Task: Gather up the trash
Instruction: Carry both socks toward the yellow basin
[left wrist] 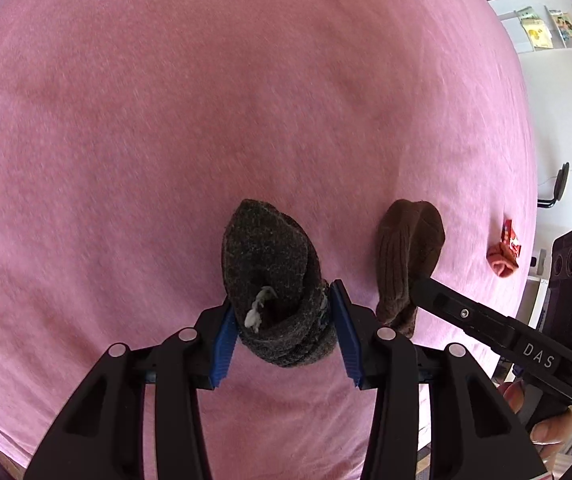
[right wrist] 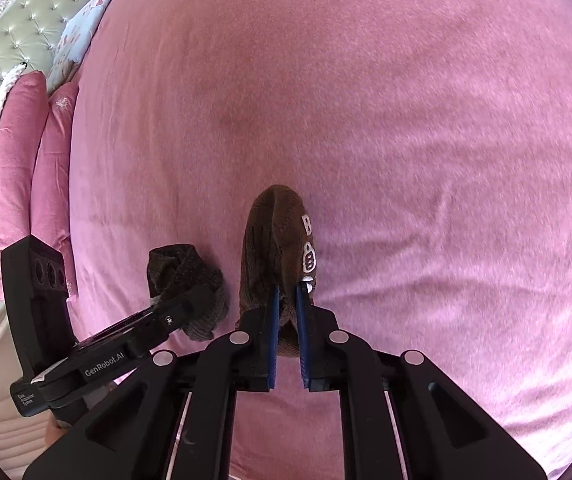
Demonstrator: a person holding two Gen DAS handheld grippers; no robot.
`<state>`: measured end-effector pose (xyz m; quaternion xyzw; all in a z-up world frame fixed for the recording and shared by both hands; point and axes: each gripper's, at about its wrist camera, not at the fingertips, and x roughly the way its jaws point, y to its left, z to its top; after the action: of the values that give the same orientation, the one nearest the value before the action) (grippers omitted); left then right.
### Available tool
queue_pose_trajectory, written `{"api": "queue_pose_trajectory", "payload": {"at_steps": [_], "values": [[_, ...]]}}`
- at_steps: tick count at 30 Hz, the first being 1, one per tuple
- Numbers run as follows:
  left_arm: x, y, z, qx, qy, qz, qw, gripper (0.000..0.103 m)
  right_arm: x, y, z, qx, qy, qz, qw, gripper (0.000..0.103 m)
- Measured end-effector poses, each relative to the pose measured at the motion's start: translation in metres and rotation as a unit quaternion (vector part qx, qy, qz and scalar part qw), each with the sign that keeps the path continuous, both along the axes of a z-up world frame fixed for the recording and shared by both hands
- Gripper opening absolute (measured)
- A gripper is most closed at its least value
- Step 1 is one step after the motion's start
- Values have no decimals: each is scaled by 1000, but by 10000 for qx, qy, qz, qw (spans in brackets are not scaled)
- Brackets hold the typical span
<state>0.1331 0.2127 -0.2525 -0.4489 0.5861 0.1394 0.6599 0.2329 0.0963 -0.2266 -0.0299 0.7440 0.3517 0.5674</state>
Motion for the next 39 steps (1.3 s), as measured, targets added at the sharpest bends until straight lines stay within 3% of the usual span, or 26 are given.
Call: {"api": "queue_pose_trajectory", "payload": {"at_steps": [16,21,28,39], "values": [[-56,-110,37,-192,-158,-522,9983,44,-53,-122,36,-17,81,-335,9994,9],[-64,-145,49,-304,-184,-1028,9941,44,-67,-167,48,-163,12,-733,9972,9],[-63,-200,78,-281,-464,-2001,9783,44,-91,-234,70,-195,-106,-1669,9857,9],[-64,-296,89,-352,-491,-3141,9475,44,-130,-357,87,-212,-163,-2917,9561,9]]}}
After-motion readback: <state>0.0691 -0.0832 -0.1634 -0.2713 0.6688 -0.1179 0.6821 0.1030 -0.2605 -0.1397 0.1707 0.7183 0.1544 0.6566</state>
